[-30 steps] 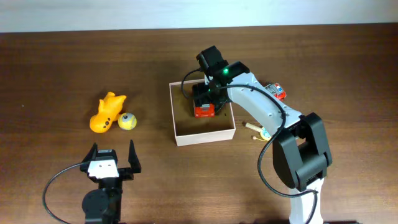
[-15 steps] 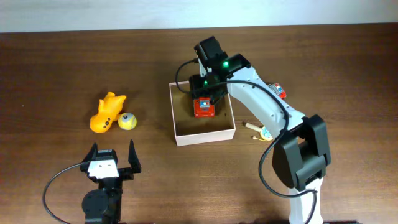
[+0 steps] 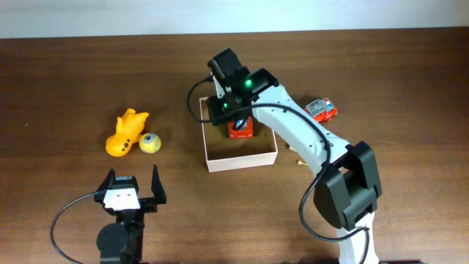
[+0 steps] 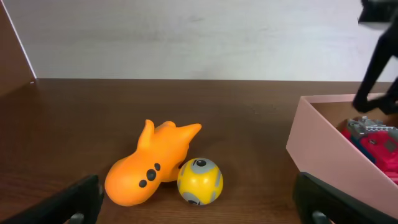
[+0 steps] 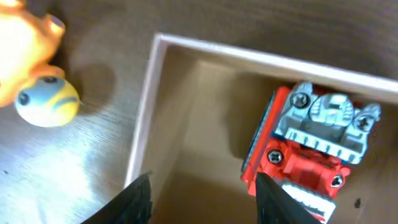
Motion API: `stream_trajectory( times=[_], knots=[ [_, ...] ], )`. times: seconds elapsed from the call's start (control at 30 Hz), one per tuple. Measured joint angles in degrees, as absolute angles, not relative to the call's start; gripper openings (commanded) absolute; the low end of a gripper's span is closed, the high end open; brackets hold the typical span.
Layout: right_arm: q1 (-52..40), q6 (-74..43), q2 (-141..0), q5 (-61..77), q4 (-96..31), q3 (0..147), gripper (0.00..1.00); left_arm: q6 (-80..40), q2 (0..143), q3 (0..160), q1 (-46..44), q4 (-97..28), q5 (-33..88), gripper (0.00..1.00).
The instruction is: Pack container
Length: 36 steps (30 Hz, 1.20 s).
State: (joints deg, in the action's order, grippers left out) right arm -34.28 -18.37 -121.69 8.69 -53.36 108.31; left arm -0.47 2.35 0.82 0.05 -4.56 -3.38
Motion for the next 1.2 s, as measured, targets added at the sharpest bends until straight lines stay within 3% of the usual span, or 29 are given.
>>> stream_trajectory(
  times=[0.33, 1.2],
  knots=[
    [-34.2, -18.2, -121.8, 8.7, -48.3, 100.9, 0.48, -0.5, 2.3, 0.8, 0.1, -4.6, -3.4, 0.99],
    [-33.9, -19.6, -126.9, 9.2, -43.8, 100.4, 0.49, -0.5, 2.3, 0.8, 0.1, -4.6, -3.4, 0.99]
  ],
)
